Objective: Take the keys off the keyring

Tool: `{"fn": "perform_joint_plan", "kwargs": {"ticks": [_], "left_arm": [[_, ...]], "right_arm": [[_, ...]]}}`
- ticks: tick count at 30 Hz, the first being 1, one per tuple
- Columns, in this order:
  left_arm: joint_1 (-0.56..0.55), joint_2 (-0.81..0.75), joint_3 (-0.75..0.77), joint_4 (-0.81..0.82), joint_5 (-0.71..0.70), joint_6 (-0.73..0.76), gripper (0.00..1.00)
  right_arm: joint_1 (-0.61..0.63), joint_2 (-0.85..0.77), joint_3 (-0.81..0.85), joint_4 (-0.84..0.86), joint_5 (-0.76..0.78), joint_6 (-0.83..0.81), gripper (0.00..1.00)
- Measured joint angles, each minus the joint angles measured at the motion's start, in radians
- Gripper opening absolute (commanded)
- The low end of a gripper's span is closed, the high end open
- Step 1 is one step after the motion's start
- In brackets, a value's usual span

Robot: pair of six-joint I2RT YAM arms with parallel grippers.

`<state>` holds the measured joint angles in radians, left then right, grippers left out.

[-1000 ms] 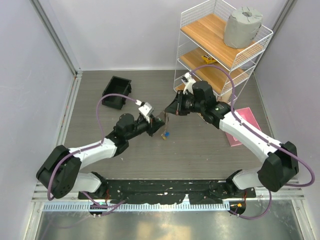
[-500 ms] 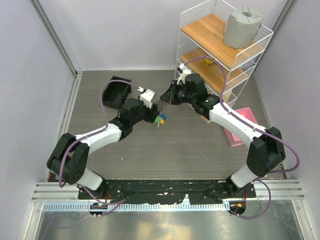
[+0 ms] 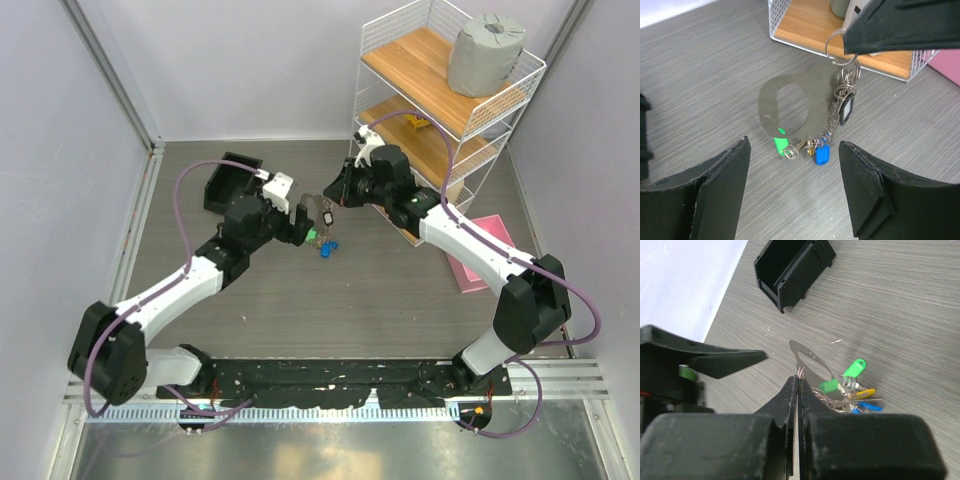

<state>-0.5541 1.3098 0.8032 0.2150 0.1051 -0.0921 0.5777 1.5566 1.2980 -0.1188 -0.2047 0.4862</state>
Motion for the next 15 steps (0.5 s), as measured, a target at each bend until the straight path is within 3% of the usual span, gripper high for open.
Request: {"fn": "perform_joint_plan", "kwargs": {"ticks": [7,15], "left_arm": [[0.0,-0.222,-0.048,-0.097,-0.066,-0.057,0.83],[0.0,-0.372,-0.081,-0.221,-0.115,-0.137,0.84]], "right_arm": [[0.0,-0.047,-0.016,-0.071,0.038,-0.03,0.05],[0.0,-0.33,-0.14,-0.208,0.077,-0.05,0.05]]}}
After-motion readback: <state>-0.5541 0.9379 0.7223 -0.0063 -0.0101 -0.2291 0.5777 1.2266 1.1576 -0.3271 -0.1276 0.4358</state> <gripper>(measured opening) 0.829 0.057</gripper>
